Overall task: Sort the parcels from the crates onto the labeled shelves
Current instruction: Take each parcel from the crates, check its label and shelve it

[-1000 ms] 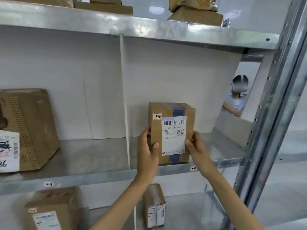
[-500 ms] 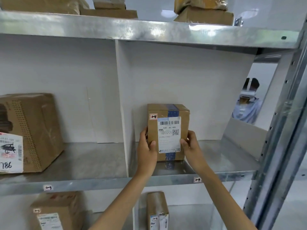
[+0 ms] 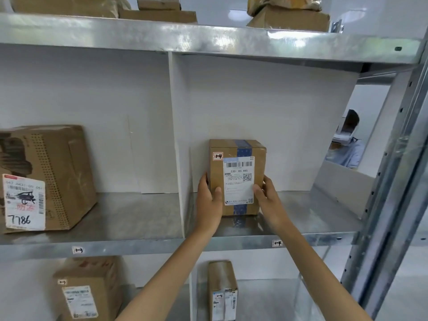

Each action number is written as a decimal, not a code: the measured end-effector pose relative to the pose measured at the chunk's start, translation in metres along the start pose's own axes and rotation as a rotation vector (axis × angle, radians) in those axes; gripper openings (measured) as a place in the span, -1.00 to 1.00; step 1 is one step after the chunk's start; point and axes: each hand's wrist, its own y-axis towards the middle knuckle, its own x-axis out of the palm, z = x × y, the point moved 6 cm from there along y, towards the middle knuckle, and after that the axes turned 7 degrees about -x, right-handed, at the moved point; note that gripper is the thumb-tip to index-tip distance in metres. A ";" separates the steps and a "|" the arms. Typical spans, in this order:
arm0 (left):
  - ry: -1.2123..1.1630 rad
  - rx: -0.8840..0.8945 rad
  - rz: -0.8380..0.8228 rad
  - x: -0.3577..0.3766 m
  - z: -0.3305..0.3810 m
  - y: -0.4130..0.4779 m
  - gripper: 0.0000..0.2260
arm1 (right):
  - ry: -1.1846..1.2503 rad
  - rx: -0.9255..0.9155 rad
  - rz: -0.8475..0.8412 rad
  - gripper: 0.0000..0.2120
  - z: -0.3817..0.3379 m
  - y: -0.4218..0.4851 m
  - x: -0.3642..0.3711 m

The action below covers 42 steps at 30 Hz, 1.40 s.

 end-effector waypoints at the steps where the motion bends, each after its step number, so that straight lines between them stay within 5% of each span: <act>1: -0.003 -0.016 -0.001 0.000 -0.001 -0.001 -0.55 | 0.002 0.010 0.000 -0.56 -0.001 -0.002 0.000; 10: 0.045 -0.034 -0.032 -0.017 -0.001 -0.037 -0.55 | -0.331 -0.221 0.382 -0.45 -0.033 -0.040 -0.009; 19: -0.128 0.015 -0.470 -0.062 0.025 -0.085 -0.78 | -0.307 -0.439 0.518 -0.65 -0.093 -0.080 0.051; 29: -0.142 0.136 -0.052 -0.253 0.049 -0.102 -0.82 | -0.026 -0.531 0.376 -0.79 -0.170 -0.122 0.198; 42: 0.004 0.013 0.511 -0.538 0.028 -0.198 -0.73 | 0.339 -0.457 -0.191 -0.71 -0.239 -0.211 0.448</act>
